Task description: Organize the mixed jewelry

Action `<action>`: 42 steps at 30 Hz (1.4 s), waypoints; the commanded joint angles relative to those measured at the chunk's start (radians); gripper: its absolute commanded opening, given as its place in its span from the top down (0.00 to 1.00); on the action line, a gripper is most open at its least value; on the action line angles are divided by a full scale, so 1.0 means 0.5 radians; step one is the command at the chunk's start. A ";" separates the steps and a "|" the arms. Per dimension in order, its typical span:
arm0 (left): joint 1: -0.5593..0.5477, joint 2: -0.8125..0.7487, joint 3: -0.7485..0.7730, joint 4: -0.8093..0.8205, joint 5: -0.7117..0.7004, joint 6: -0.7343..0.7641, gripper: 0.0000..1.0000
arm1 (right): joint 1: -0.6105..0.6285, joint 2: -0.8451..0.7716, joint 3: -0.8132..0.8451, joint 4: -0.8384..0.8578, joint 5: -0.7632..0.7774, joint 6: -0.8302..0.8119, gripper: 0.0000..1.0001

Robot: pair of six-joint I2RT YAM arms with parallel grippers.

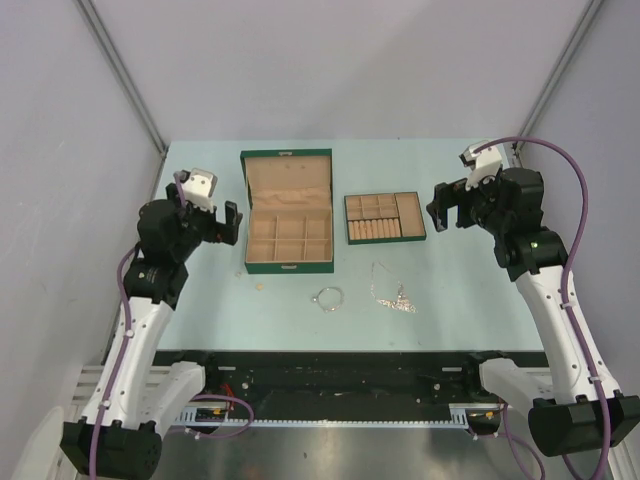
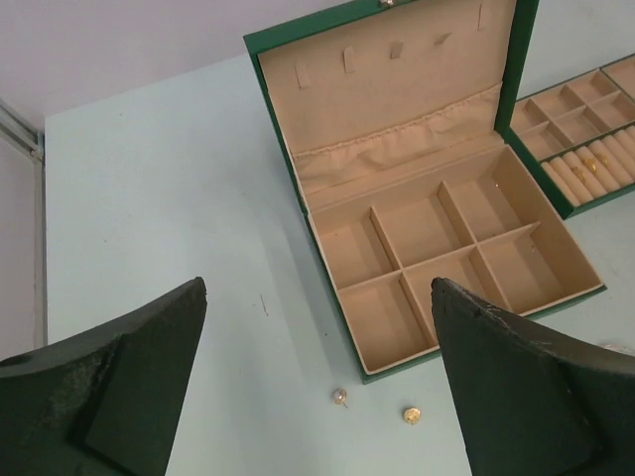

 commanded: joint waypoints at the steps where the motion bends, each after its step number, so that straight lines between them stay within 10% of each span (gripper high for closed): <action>1: 0.011 -0.061 -0.051 -0.074 0.028 0.144 0.00 | 0.014 -0.051 0.062 -0.010 -0.009 -0.010 0.00; 23: 0.014 0.196 -0.441 -0.283 -0.073 0.766 0.00 | 0.023 0.102 0.041 -0.112 -0.120 -0.087 0.00; 42: 0.146 0.819 -0.426 -0.077 0.030 0.969 0.22 | 0.042 0.127 -0.030 -0.109 -0.138 -0.123 0.00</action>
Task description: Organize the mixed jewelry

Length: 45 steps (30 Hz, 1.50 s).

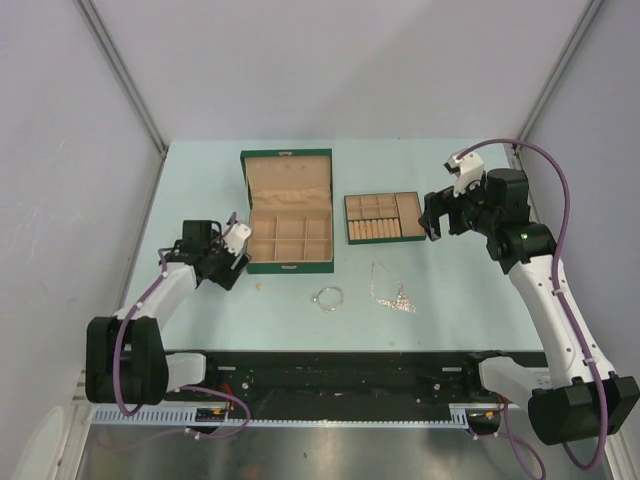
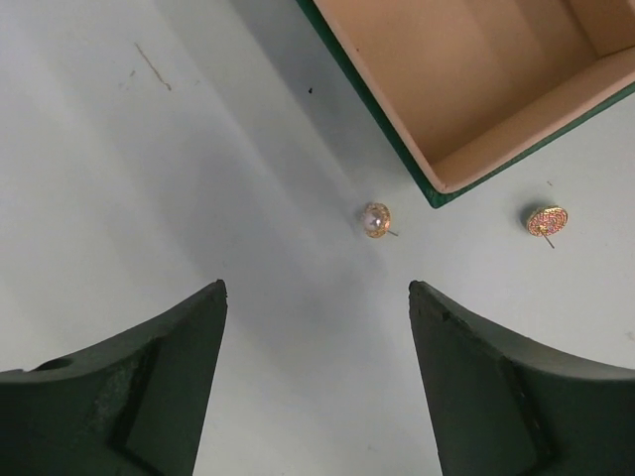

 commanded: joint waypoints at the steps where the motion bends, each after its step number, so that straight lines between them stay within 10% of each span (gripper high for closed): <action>1: 0.018 0.092 0.075 0.074 0.134 0.071 0.22 | 0.014 0.006 -0.001 0.011 -0.014 -0.025 0.00; 45: 0.015 0.509 0.185 0.169 0.285 -0.003 0.47 | 0.020 -0.007 -0.054 0.020 0.023 -0.025 0.00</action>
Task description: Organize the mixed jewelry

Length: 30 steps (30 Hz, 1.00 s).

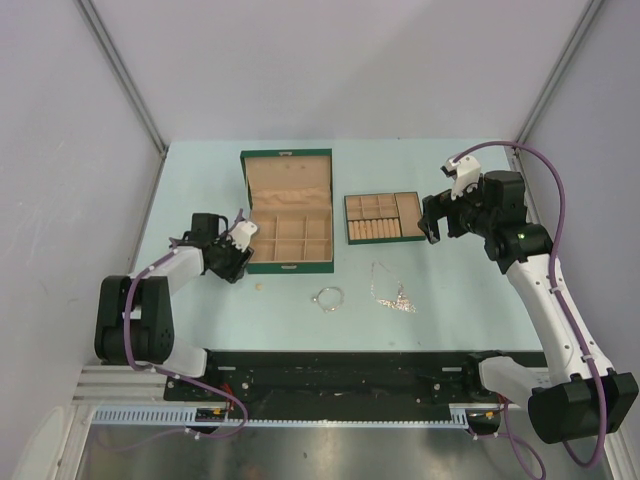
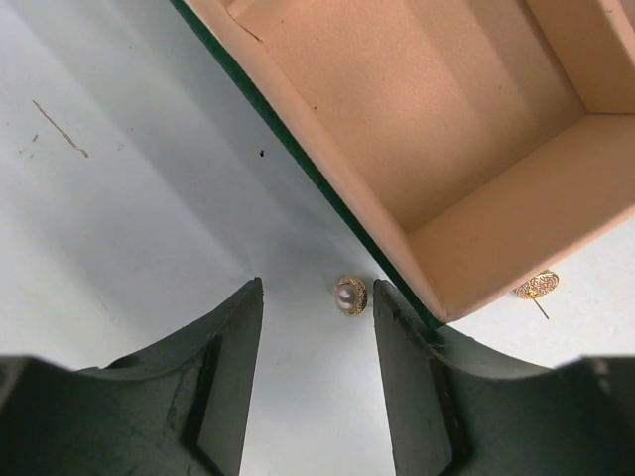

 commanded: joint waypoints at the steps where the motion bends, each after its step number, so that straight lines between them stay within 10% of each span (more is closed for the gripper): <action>1: 0.009 0.032 0.056 0.041 0.081 0.020 0.49 | 0.009 -0.023 -0.009 0.020 0.019 0.005 0.00; 30: 0.012 -0.238 -0.017 -0.205 0.060 0.112 1.00 | 0.009 -0.053 -0.030 0.032 0.032 0.002 0.00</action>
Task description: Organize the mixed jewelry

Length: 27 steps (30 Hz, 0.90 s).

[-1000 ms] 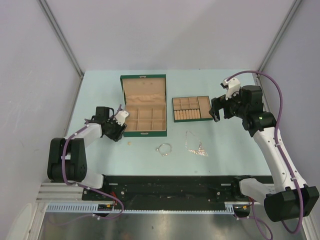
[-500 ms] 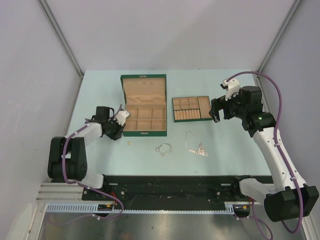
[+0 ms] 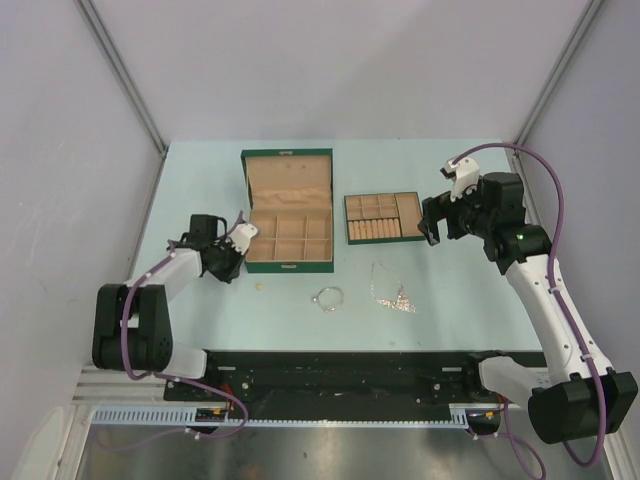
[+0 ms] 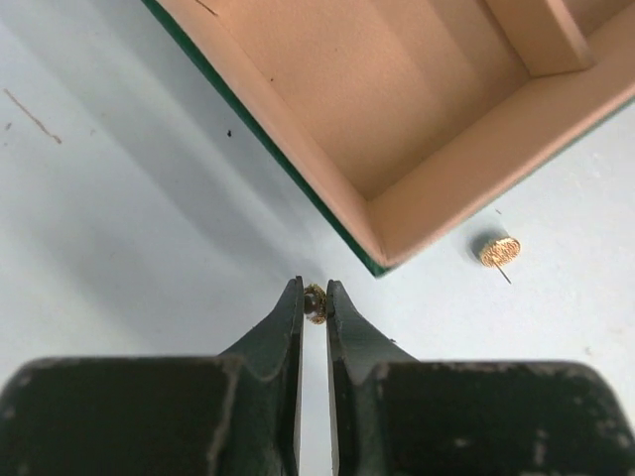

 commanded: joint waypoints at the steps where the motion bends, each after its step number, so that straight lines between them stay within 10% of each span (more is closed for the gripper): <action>1: 0.012 -0.260 -0.007 -0.165 -0.004 0.097 1.00 | 0.006 -0.049 -0.003 0.033 0.024 -0.002 0.00; 13: -0.202 -0.635 0.406 -0.546 0.162 -0.111 1.00 | 0.015 -0.018 0.000 0.082 0.042 0.001 0.00; 27: -0.955 0.257 1.492 -0.435 -0.084 -0.458 1.00 | -0.025 0.034 -0.034 0.181 0.144 0.022 0.00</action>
